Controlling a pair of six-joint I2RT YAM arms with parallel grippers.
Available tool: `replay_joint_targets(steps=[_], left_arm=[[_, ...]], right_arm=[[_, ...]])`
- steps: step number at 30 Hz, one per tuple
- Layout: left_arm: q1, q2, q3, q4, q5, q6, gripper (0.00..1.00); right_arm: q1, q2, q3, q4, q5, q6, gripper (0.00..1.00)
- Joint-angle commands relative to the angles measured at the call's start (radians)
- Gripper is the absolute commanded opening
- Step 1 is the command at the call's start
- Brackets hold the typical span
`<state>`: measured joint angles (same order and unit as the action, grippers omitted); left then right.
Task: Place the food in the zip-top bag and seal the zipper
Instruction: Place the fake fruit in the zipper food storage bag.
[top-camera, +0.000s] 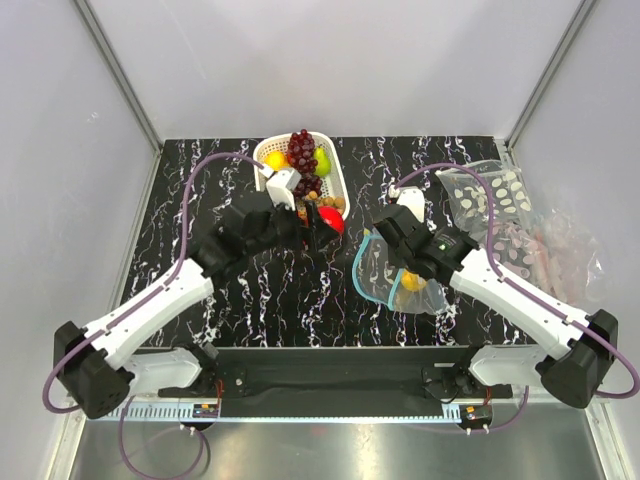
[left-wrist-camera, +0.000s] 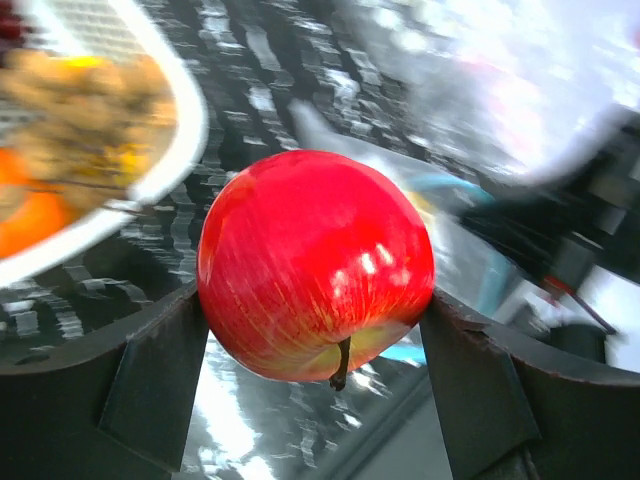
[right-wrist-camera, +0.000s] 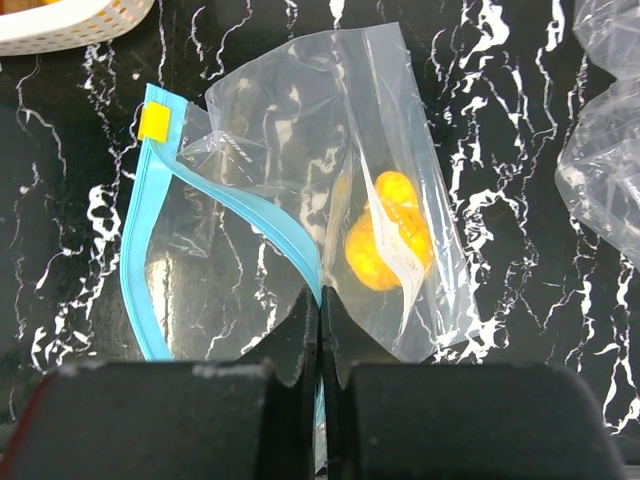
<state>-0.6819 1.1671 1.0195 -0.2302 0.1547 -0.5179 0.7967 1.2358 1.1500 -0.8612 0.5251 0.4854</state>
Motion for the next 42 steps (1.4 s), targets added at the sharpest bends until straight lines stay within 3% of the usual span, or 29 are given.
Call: replay_joint_targets(steps=[1, 10, 14, 17, 20, 21, 22, 28, 36, 42], left_arm=[[-0.08, -0.037, -0.022, 0.111, -0.029, -0.036, 0.58], [-0.274, 0.106, -0.065, 0.252, -0.041, -0.04, 0.57], [-0.306, 0.224, -0.009, 0.282, -0.061, -0.054, 0.57], [-0.318, 0.328, 0.081, 0.211, -0.095, -0.067, 0.57], [-0.335, 0.376, 0.106, 0.201, -0.121, -0.065, 0.72], [-0.338, 0.381, 0.102, 0.204, -0.125, -0.062, 0.89], [-0.346, 0.381, 0.103, 0.201, -0.135, -0.06, 0.99], [-0.354, 0.315, 0.094, 0.16, -0.175, -0.034, 0.99], [-0.315, 0.175, 0.093, 0.058, -0.253, 0.016, 0.99], [-0.063, 0.132, 0.105, 0.011, -0.219, 0.064, 0.99]], right_arm=[[0.007, -0.039, 0.014, 0.013, -0.034, -0.007, 0.0], [0.007, -0.068, 0.019, 0.001, -0.05, 0.004, 0.0], [0.009, -0.081, 0.022, -0.002, -0.059, 0.01, 0.0], [0.009, -0.087, 0.024, -0.005, -0.054, 0.016, 0.0], [0.007, -0.091, 0.027, -0.013, -0.04, 0.022, 0.0], [0.007, -0.091, 0.027, -0.015, -0.039, 0.022, 0.0], [0.009, -0.093, 0.025, -0.015, -0.037, 0.022, 0.0], [0.007, -0.096, 0.017, -0.018, -0.028, 0.025, 0.0], [0.009, -0.101, 0.007, -0.01, -0.023, 0.027, 0.0], [0.007, -0.105, -0.001, -0.004, -0.033, 0.03, 0.0]])
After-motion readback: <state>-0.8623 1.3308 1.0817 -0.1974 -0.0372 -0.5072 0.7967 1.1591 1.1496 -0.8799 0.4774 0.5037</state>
